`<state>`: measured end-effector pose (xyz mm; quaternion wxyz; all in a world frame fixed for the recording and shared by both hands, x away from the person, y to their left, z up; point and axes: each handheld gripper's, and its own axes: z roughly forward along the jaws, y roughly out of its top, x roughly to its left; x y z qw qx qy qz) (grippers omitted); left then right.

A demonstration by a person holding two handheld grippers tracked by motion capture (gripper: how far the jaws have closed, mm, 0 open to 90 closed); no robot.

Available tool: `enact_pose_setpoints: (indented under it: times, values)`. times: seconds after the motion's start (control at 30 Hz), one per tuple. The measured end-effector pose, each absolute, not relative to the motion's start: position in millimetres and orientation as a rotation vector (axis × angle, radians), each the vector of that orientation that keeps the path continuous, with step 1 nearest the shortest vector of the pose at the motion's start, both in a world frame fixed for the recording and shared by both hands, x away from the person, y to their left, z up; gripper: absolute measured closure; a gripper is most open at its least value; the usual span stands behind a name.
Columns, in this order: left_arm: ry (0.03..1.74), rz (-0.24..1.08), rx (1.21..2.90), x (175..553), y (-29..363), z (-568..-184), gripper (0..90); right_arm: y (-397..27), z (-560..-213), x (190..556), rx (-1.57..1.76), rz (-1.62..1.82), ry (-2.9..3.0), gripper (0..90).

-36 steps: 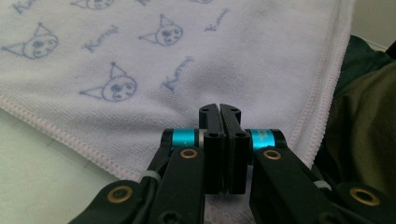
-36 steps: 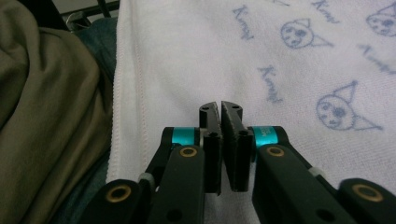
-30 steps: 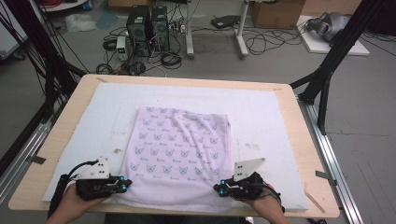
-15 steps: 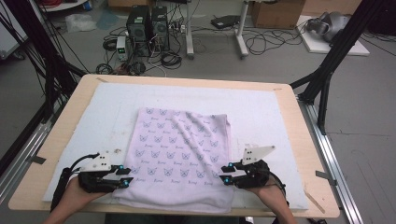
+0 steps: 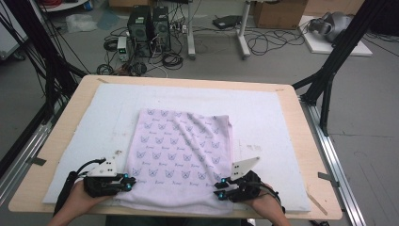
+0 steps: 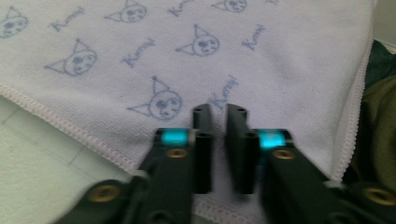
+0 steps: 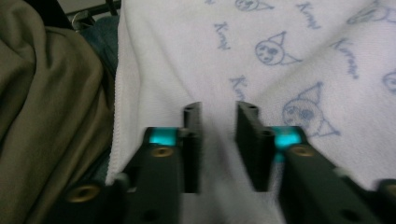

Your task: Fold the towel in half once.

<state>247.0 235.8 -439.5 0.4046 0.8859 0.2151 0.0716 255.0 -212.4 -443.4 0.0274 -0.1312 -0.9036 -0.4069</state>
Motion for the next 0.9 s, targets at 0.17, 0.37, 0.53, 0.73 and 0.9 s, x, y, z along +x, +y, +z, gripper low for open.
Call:
enact_pose_setpoints:
  times: [0.17,0.37,0.53,0.73,0.9]
  values:
    - [0.591,0.270,2.218,258,233,-438,87.5,-215,-432,266,-0.475,-1.325,-2.821,81.1]
    - [0.619,0.295,2.228,266,230,-439,76.7,-215,-441,274,-0.538,-1.258,-2.868,74.8]
    - [0.628,0.316,2.170,256,242,-423,69.0,-222,-427,266,-0.538,-1.388,-2.843,70.9]
    - [0.585,0.293,2.129,232,252,-409,69.2,-221,-415,242,-0.428,-1.452,-2.829,70.9]
    - [0.530,0.237,2.193,222,247,-421,72.0,-218,-421,228,-0.361,-1.431,-2.844,72.2]
